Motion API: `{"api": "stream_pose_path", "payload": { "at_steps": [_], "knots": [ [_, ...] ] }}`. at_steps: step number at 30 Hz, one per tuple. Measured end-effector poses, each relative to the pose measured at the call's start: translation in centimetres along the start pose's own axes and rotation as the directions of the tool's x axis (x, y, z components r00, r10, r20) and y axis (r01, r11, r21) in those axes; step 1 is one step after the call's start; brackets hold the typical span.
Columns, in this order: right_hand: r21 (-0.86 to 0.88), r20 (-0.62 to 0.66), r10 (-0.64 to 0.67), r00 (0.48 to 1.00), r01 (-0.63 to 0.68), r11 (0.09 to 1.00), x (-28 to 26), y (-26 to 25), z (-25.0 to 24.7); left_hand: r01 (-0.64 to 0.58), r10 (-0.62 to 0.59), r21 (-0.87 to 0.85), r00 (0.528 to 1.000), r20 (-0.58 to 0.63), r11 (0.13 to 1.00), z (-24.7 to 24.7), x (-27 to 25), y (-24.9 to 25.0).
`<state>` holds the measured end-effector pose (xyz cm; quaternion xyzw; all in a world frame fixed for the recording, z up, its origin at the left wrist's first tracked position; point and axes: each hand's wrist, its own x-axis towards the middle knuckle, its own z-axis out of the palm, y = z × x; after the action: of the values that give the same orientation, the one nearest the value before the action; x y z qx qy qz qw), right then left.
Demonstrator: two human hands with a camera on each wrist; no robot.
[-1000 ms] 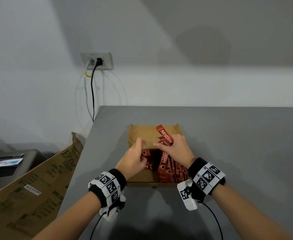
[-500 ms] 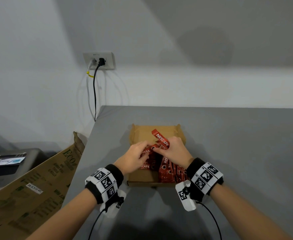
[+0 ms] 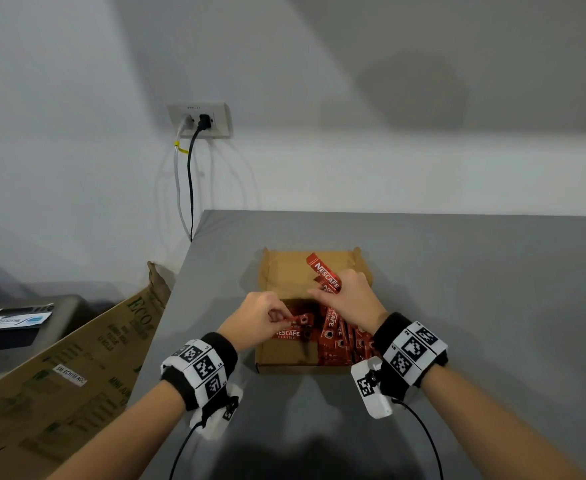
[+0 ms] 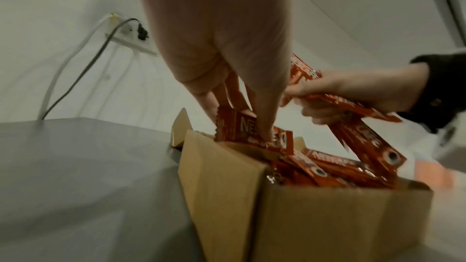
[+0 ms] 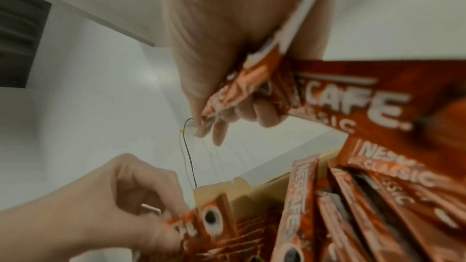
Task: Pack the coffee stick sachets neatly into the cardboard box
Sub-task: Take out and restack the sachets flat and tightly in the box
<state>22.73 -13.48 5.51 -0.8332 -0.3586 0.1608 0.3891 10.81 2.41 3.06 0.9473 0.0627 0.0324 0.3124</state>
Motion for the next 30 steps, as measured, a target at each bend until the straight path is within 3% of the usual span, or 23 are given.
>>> {"api": "stream_pose_path", "payload": {
  "at_steps": [3, 10, 30],
  "knots": [
    [0.010, -0.062, -0.003, 0.998, 0.003, 1.000, 0.1, 0.0, -0.1, -0.027, 0.024, 0.077, 0.999, 0.043, 0.997, 0.8, 0.0, 0.4],
    [0.002, -0.059, -0.008, 0.998, 0.008, 1.000, 0.2, 0.3, 0.1, -0.033, 0.004, 0.361, 0.997, 0.080, 0.932, 2.2, 0.4, 0.2],
    [0.029, -0.046, -0.038, 0.998, 0.040, 0.999, 0.0, 0.2, 0.3, -0.050, 0.043, 0.288, 0.999, 0.029, 0.956, 3.6, 0.4, -0.3]
  ]
}}
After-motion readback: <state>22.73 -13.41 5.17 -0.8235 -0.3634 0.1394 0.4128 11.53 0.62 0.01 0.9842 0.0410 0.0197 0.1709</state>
